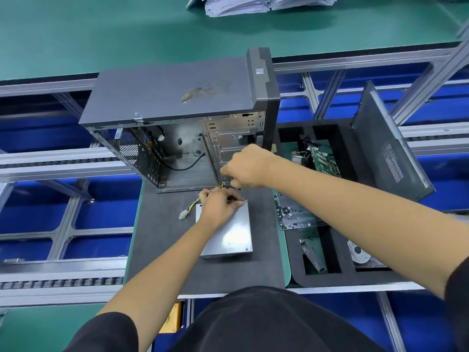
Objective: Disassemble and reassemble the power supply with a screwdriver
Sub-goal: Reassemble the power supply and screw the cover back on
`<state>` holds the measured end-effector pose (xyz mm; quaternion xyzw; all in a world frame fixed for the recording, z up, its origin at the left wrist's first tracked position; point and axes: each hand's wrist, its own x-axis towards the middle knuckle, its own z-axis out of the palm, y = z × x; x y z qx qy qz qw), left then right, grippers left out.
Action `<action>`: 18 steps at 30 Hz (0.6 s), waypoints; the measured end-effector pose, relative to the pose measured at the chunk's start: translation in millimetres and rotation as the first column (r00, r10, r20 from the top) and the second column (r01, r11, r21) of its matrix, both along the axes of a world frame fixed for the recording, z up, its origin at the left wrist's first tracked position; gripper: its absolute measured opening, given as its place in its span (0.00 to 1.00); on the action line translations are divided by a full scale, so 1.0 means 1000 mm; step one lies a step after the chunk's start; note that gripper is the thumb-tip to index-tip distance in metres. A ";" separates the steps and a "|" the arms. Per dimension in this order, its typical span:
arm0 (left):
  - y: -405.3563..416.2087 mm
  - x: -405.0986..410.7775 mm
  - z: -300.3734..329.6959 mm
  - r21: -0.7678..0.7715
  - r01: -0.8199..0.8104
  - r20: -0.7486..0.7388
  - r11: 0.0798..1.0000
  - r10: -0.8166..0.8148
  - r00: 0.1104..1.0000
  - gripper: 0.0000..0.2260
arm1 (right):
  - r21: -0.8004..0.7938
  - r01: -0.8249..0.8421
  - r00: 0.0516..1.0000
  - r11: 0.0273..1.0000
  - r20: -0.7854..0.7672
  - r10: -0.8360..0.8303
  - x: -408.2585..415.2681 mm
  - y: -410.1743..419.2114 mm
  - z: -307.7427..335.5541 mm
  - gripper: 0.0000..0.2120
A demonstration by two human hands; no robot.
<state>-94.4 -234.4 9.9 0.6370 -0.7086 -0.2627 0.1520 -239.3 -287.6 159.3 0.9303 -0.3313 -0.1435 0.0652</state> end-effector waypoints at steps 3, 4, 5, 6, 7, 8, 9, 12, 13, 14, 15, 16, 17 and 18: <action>-0.003 -0.001 0.001 0.003 0.012 0.023 1.000 -0.012 1.000 0.05 | 0.012 0.016 1.000 1.000 -0.004 -0.016 0.003 0.001 0.001 0.07; -0.004 -0.001 0.001 -0.008 0.025 0.041 1.000 -0.025 0.999 0.05 | 0.017 0.020 1.000 1.000 -0.006 -0.019 0.004 0.001 0.001 0.07; -0.004 -0.001 0.000 -0.017 0.033 0.052 0.999 -0.032 0.998 0.05 | 0.022 0.023 1.000 0.999 -0.004 -0.023 0.005 0.001 0.001 0.07; -0.003 0.000 0.000 -0.023 0.036 0.051 0.999 -0.034 0.998 0.05 | 0.026 0.028 1.000 0.999 0.002 -0.028 0.004 0.001 0.001 0.06; -0.003 0.000 -0.001 -0.026 0.038 0.044 0.999 -0.037 0.998 0.05 | 0.030 0.035 0.999 0.999 0.008 -0.035 0.003 0.001 0.001 0.06; -0.003 0.000 -0.001 -0.031 0.042 0.038 0.999 -0.041 0.998 0.05 | 0.035 0.039 0.999 0.999 0.009 -0.040 0.001 0.001 0.002 0.05; -0.004 0.000 -0.002 -0.036 0.049 0.035 0.998 -0.048 0.998 0.05 | 0.040 0.040 0.999 0.998 0.009 -0.040 0.000 0.001 0.002 0.04; 0.000 0.003 -0.004 -0.049 0.056 -0.043 0.997 -0.058 0.997 0.05 | 0.094 0.062 0.998 0.994 0.020 -0.064 0.005 0.002 0.002 0.03; 0.001 0.004 -0.006 -0.034 0.045 -0.125 0.998 -0.048 0.991 0.04 | 0.126 0.088 0.995 0.988 0.030 -0.092 0.010 0.002 0.003 0.03; 0.003 0.005 -0.009 -0.002 0.034 -0.220 0.999 -0.034 0.975 0.03 | 0.155 0.118 0.991 0.981 0.039 -0.125 0.014 0.002 0.004 0.05; 0.004 0.006 -0.010 0.026 0.024 -0.290 0.999 -0.016 0.957 0.03 | 0.172 0.137 0.988 0.975 0.047 -0.148 0.018 0.002 0.004 0.07; 0.006 0.007 -0.011 0.032 0.016 -0.329 0.999 -0.004 0.944 0.03 | 0.176 0.146 0.987 0.974 0.048 -0.156 0.020 0.002 0.004 0.09; 0.007 0.006 -0.010 0.022 0.015 -0.339 1.000 -0.007 0.941 0.03 | 0.172 0.147 0.987 0.974 0.045 -0.157 0.021 0.003 0.003 0.10; 0.007 0.006 -0.010 -0.001 0.020 -0.327 1.000 -0.019 0.945 0.02 | 0.161 0.142 0.988 0.977 0.036 -0.150 0.022 0.005 0.003 0.11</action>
